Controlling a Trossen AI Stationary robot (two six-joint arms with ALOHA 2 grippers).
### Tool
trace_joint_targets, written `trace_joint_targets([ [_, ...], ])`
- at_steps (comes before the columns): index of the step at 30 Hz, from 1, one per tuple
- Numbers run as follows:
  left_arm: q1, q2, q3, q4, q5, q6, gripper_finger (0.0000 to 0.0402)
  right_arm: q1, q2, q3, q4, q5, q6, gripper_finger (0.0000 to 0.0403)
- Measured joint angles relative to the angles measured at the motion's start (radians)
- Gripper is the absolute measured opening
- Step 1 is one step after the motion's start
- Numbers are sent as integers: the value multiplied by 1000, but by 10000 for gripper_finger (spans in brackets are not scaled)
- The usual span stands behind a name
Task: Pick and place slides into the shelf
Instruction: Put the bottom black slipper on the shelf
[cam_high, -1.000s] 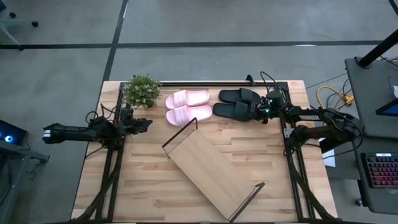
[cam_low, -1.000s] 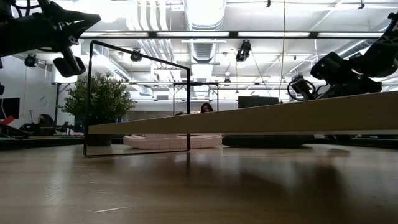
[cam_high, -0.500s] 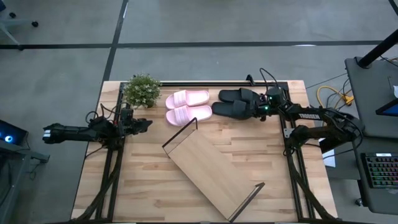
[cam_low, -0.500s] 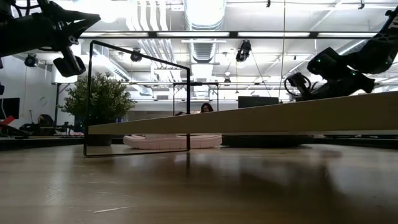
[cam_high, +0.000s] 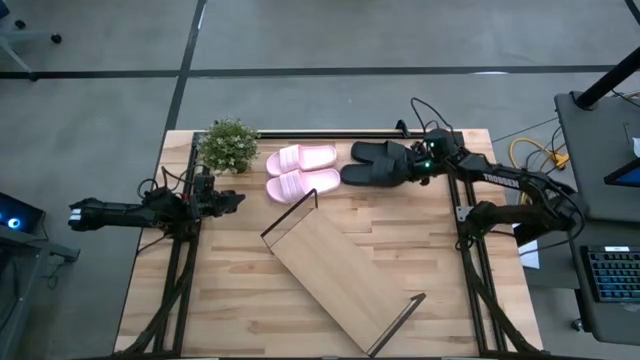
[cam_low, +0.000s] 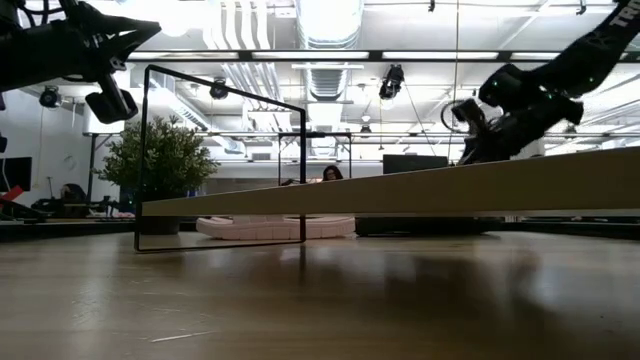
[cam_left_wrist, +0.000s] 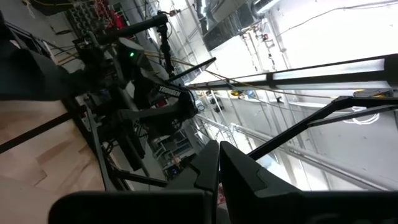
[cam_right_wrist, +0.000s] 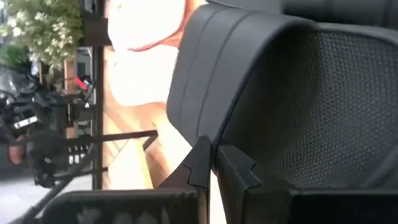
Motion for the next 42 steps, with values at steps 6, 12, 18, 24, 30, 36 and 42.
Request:
trace_joint_targets([
  [6, 0, 42, 92, -85, 54, 50, 0, -15, -58, 93, -116, 9, -28, 8],
  [12, 1, 134, 288, -347, 95, 147, 0, -17, -90, 219, -306, 6, -102, 8],
  [18, 1, 230, 451, -371, 95, 244, 0, -17, -114, 364, -478, 6, -168, 8],
  [24, 1, 324, 580, -377, 78, 289, 0, -16, -125, 507, -677, 6, -243, 8],
  [30, 1, 435, 698, -422, 39, 288, 0, -1, -126, 636, -832, 6, -296, 8],
  [36, 1, 563, 807, -427, 37, 288, 0, 50, -127, 761, -890, 5, -303, 8],
  [42, 2, 668, 938, -484, 17, 364, 0, 146, -134, 844, -898, 7, -258, 8],
])
